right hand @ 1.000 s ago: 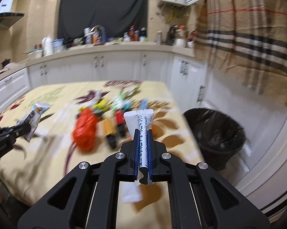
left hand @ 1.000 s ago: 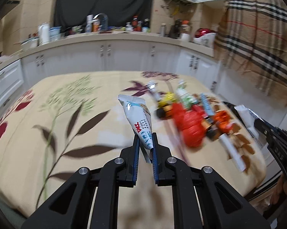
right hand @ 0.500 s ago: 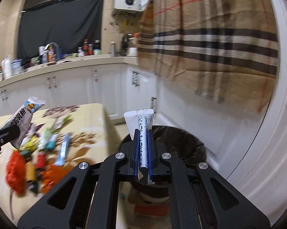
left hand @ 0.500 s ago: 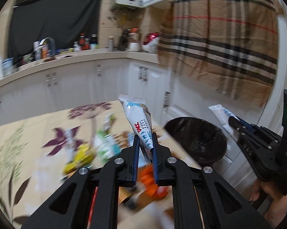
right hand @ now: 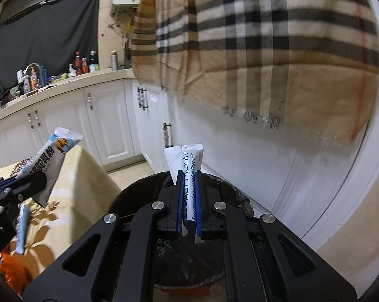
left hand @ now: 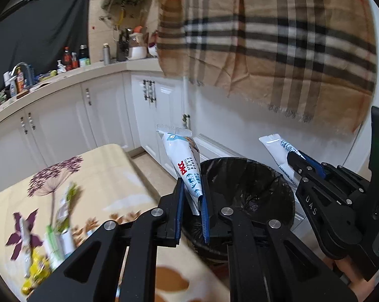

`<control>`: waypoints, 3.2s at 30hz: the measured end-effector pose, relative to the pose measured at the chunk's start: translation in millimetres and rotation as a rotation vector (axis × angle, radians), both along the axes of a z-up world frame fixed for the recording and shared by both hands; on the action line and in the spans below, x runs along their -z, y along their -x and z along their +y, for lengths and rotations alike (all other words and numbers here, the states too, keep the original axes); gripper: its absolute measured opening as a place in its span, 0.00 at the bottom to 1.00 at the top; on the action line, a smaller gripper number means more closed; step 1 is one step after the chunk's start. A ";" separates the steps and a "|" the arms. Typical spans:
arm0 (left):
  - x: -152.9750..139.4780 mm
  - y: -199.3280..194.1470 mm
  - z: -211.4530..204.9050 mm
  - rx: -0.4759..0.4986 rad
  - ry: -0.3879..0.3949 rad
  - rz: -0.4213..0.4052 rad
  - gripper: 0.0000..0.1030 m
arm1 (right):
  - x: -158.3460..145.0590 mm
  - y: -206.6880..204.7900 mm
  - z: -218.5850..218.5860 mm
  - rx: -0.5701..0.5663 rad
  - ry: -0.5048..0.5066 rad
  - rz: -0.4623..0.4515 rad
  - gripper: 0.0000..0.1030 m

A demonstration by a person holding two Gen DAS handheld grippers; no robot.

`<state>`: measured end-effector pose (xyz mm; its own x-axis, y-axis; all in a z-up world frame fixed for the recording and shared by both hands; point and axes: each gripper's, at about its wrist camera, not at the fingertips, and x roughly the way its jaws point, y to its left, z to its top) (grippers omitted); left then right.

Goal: Collect trash
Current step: 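Carry both tubes over the black bin and open both tools to drop them, then move both open tools back over the table, then grasp the flat white plastic strip with the right tool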

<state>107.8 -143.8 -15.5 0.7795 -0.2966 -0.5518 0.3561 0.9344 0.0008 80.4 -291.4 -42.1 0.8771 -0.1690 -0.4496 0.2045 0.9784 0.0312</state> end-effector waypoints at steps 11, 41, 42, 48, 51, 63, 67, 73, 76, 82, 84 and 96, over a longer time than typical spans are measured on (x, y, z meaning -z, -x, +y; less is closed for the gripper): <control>29.7 -47.6 -29.6 0.018 -0.055 0.078 0.24 | 38.1 -45.6 -24.4 0.058 -0.039 0.059 0.24; -16.8 61.2 81.8 -0.175 0.009 -0.002 0.45 | -7.0 74.3 54.8 -0.136 -0.049 0.053 0.33; -17.6 67.0 89.3 -0.190 0.012 -0.004 0.45 | -7.6 78.2 60.7 -0.149 -0.049 0.054 0.34; -17.4 104.6 131.7 -0.271 0.005 -0.019 0.46 | -4.3 109.9 99.5 -0.233 -0.031 0.064 0.39; -13.1 123.1 152.9 -0.316 0.000 -0.015 0.46 | -0.6 124.6 115.2 -0.276 -0.030 0.070 0.39; 17.7 180.9 218.7 -0.484 -0.008 0.040 0.47 | 22.7 169.5 164.8 -0.428 -0.018 0.120 0.39; 27.2 195.9 232.4 -0.521 -0.008 0.058 0.47 | 30.6 179.9 177.4 -0.469 -0.008 0.132 0.39; 37.5 212.2 247.6 -0.561 0.005 0.078 0.47 | 40.8 188.7 189.7 -0.508 0.018 0.144 0.39; 39.5 216.4 250.4 -0.566 0.007 0.082 0.47 | 45.2 188.5 191.9 -0.515 0.022 0.158 0.39; 40.0 217.6 251.9 -0.564 0.021 0.089 0.47 | 49.3 187.1 191.5 -0.519 0.034 0.166 0.19; 40.2 216.9 251.1 -0.559 0.022 0.091 0.47 | 49.8 187.2 190.6 -0.521 0.034 0.164 0.19; 40.0 206.9 226.5 -0.501 0.029 0.104 0.47 | 37.9 191.7 180.3 -0.513 0.010 0.129 0.18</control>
<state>-99.1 82.7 -55.5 0.7712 0.0830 -0.6311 -0.1387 0.9896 -0.0394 -111.2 -111.1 -80.0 0.7861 0.2624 -0.5596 -0.2991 0.9538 0.0270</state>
